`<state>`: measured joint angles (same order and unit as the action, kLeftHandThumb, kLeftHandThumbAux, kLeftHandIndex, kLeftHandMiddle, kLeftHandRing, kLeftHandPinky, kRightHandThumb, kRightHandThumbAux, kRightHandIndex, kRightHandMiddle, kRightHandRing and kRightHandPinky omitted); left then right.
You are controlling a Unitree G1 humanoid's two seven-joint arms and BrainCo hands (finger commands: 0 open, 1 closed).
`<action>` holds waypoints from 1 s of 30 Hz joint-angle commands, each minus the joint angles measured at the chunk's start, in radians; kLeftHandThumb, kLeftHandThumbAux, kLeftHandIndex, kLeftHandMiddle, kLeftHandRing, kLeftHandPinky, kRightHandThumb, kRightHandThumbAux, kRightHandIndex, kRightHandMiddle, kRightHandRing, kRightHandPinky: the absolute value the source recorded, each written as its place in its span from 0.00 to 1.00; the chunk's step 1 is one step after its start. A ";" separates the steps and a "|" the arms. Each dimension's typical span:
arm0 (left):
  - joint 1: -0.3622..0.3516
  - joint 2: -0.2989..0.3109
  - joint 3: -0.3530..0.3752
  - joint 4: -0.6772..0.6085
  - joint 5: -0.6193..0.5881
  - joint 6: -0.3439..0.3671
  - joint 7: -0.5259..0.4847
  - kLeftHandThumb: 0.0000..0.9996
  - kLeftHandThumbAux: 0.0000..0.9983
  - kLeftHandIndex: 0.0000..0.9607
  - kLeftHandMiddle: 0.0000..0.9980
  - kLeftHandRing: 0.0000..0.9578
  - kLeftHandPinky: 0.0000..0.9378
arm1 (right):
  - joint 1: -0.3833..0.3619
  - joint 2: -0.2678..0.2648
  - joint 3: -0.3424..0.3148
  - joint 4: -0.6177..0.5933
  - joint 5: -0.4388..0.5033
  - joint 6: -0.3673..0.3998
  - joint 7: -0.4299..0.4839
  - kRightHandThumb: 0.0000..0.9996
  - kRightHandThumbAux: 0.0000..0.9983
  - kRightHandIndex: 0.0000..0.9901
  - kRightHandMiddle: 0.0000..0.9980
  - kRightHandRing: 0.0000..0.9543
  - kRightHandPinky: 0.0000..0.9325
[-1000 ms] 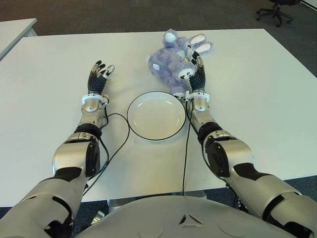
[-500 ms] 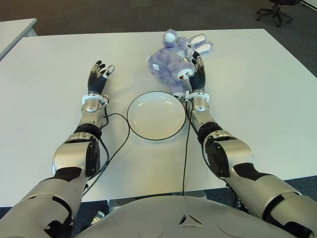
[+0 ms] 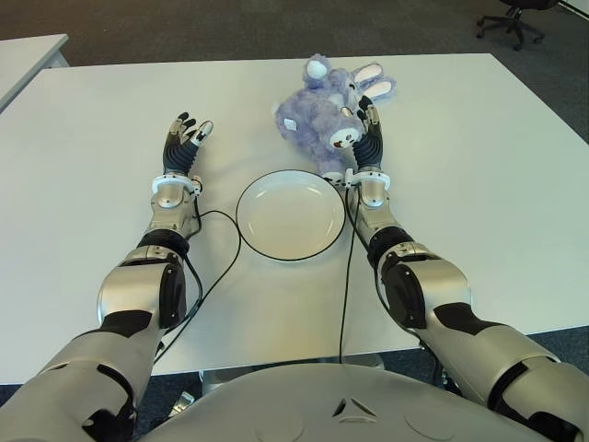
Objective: Put the doll into the plate.
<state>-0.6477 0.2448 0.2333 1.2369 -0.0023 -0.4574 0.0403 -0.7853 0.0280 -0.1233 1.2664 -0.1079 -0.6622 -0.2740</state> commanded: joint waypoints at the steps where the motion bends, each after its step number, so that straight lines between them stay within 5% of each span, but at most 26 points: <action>1: 0.076 -0.026 0.002 0.054 -0.009 0.052 -0.014 0.00 0.50 0.00 0.13 0.14 0.13 | 0.088 0.024 -0.002 0.042 0.001 -0.027 -0.002 0.22 0.46 0.00 0.00 0.00 0.00; 21: 0.075 -0.027 0.002 0.052 -0.010 0.050 -0.018 0.00 0.50 0.00 0.11 0.12 0.11 | 0.091 0.030 -0.003 0.037 -0.002 -0.097 -0.022 0.32 0.46 0.00 0.00 0.00 0.00; 30: 0.075 -0.031 0.003 0.051 -0.011 0.051 -0.013 0.00 0.49 0.00 0.12 0.12 0.10 | 0.110 -0.013 -0.017 0.038 0.007 -0.107 0.025 0.35 0.46 0.00 0.00 0.00 0.00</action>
<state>-0.6483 0.2443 0.2333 1.2368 -0.0023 -0.4568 0.0371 -0.7800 0.0232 -0.1377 1.2608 -0.1002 -0.7569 -0.2611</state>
